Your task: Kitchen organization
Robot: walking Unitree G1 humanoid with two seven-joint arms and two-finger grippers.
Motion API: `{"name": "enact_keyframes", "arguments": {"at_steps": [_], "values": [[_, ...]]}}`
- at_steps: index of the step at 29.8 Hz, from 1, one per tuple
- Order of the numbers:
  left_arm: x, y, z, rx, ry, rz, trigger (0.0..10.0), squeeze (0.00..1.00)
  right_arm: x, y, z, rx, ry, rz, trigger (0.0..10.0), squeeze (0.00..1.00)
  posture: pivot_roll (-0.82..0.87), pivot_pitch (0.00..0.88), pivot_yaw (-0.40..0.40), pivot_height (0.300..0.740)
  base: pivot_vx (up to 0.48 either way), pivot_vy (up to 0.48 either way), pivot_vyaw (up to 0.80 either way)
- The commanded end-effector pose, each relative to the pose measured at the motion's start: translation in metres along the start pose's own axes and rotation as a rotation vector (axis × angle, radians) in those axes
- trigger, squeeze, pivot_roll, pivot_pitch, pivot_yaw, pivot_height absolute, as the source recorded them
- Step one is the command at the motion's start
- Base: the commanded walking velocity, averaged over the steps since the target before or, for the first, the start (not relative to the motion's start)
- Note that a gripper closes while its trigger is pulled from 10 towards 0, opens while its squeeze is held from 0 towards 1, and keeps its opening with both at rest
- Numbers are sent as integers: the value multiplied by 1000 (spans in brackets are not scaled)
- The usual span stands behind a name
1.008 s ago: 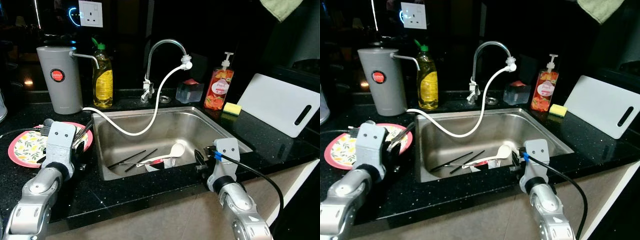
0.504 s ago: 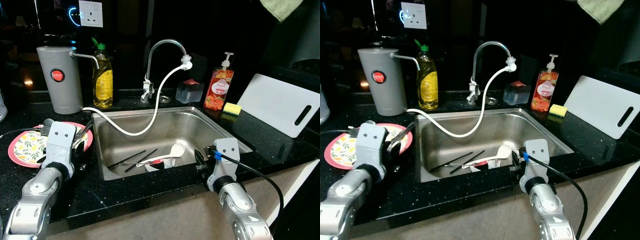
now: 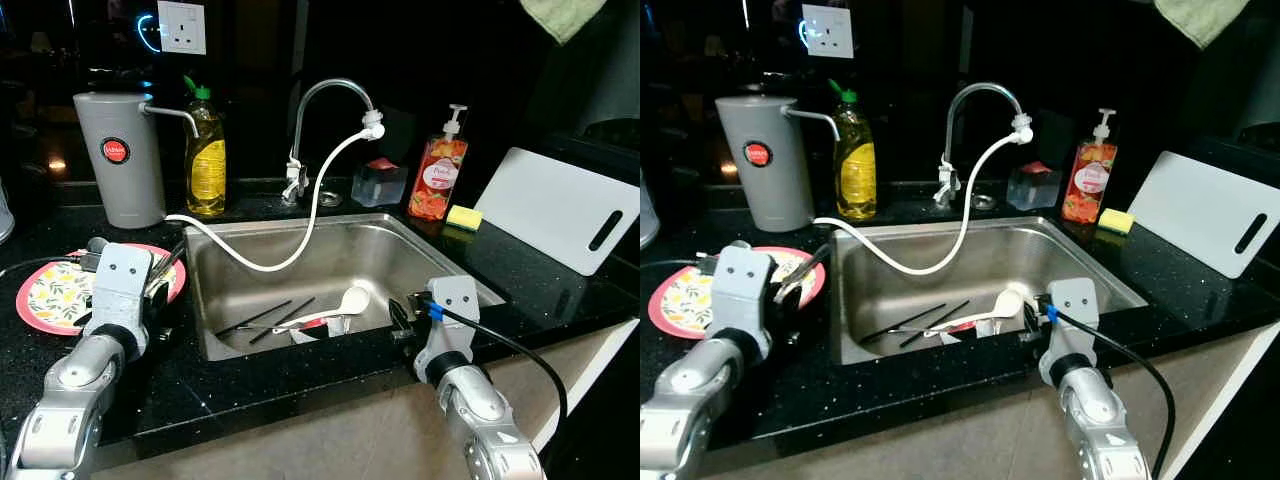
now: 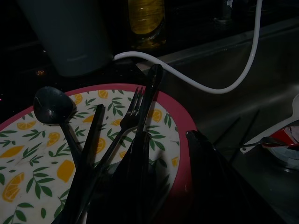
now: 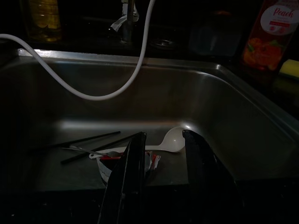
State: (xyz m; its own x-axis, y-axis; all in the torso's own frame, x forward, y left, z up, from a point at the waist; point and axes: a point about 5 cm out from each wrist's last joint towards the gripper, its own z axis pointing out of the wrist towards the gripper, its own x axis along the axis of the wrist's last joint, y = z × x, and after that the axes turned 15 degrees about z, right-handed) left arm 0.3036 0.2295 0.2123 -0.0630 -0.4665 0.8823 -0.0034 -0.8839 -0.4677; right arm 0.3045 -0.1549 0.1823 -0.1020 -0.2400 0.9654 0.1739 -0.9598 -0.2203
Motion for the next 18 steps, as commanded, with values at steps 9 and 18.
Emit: {"name": "enact_keyframes", "arguments": {"at_steps": [9, 18], "values": [[2, 4, 0, -7, 12, -5, 10000, 0, -2, 3, -1, -11, -13, -1, 10000, 0, -13, 0, -106, 740, 0, 0, 0], [1, 4, 0, -7, 11, -4, 10000, 0, -1, 2, -1, -12, -12, -1, 10000, 0, -13, 0, -104, 740, 0, 0, 0]]}}
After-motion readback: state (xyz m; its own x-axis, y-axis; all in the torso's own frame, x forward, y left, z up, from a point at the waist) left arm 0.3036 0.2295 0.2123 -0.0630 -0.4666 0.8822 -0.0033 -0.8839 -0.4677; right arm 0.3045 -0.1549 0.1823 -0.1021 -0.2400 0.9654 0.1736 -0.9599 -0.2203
